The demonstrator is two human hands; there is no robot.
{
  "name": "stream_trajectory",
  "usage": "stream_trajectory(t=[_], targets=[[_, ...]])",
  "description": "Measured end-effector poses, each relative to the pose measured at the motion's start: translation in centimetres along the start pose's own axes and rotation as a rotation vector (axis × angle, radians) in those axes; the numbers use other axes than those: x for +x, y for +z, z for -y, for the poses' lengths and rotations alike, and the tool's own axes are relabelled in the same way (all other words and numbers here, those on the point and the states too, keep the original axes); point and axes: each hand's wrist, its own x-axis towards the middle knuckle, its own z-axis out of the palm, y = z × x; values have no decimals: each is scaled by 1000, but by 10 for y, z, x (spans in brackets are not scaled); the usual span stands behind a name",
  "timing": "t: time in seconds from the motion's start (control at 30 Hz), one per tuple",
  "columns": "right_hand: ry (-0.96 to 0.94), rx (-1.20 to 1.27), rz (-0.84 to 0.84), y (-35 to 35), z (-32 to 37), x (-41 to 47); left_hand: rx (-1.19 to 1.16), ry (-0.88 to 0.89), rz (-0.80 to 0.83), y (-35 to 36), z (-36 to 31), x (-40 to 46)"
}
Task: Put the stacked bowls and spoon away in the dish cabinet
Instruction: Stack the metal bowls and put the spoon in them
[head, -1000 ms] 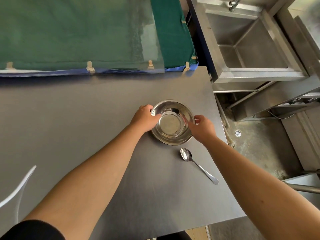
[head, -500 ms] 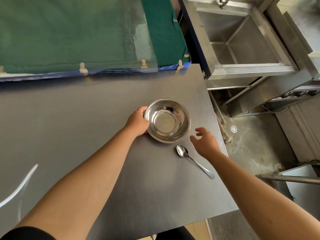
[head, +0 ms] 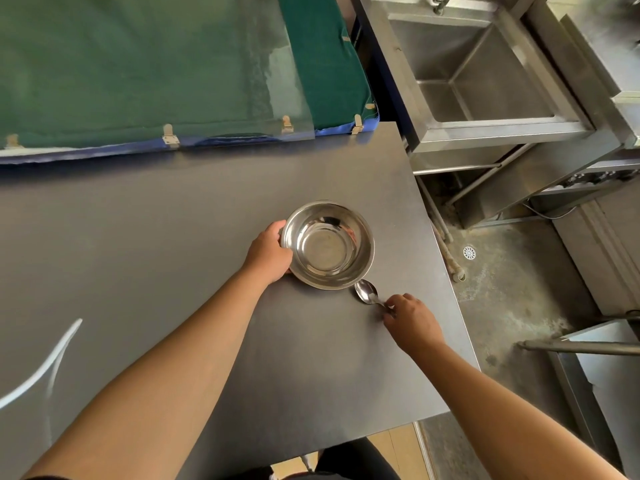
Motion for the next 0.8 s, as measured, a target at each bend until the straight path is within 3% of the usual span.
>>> stream_trajectory(t=[0.3,0.53,0.8], targets=[[5,-48,-3,-3,3,0,222,94,-43,-1,12,-24],[75,-47,-3,-16,-5,-5,258,59,-32,-4,19,-39],[50,-62,-115,-58,-2,-1,244,42,-35,-7,23,-56]])
